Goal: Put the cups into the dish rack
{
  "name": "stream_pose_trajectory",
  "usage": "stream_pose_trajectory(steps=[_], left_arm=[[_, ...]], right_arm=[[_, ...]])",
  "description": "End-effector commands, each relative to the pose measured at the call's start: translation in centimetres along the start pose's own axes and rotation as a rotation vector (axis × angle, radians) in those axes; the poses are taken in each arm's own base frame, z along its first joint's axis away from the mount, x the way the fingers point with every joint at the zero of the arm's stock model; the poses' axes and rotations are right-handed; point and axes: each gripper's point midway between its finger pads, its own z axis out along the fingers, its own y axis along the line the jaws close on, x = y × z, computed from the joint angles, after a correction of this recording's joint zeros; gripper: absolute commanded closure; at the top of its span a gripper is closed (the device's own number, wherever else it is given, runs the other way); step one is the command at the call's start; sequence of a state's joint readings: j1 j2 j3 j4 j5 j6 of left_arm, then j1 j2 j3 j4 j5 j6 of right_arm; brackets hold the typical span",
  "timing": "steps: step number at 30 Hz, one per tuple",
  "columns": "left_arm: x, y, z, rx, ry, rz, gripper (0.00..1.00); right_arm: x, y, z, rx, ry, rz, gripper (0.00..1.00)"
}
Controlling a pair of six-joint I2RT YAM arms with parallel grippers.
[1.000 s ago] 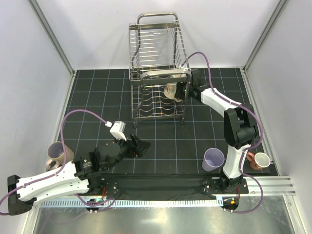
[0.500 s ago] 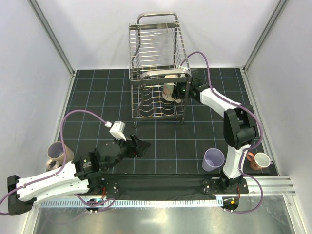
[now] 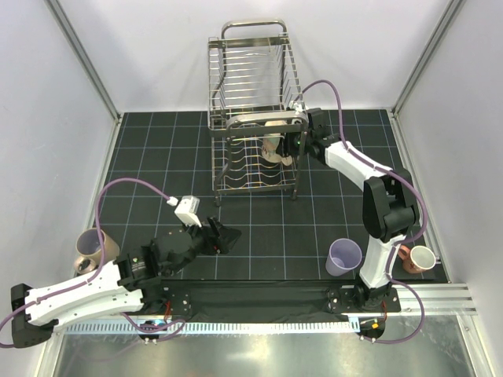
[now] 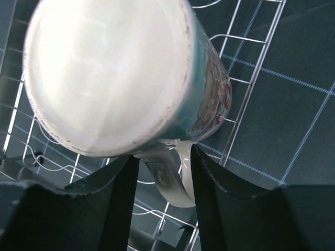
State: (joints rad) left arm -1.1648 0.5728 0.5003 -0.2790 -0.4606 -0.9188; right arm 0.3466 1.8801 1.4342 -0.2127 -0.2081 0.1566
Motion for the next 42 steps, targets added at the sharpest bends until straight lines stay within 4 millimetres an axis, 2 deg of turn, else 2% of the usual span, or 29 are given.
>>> stream_pose_trajectory(steps=[1,8,16,26,35,42], left_arm=[[0.1,0.2,0.0,-0.005,-0.005,-0.011,0.23],[0.1,0.5,0.1,-0.021,-0.007,-0.005,0.23],[0.1,0.6,0.2,-0.031,-0.009,0.003,0.23],[0.5,0.5,0.4,-0.034,0.007,-0.003,0.23],[0.7,0.6,0.5,-0.038,0.019,-0.013,0.23],[0.8,0.6,0.5,-0.043,0.020,-0.020,0.23]], right_arm=[[-3.6,1.3,-0.9,-0.061,-0.116,-0.034,0.55],[-3.9,1.0,1.2,-0.065,-0.117,-0.024,0.64],[-4.3,0.0,2.3,-0.017,-0.145,-0.008,0.72],[-5.6,-1.1,3.4,0.011,-0.173,-0.001,0.73],[-6.9,-1.3,4.6,0.003,-0.175,-0.001,0.71],[-6.7,-1.1,4.0,-0.002,-0.163,0.002,0.55]])
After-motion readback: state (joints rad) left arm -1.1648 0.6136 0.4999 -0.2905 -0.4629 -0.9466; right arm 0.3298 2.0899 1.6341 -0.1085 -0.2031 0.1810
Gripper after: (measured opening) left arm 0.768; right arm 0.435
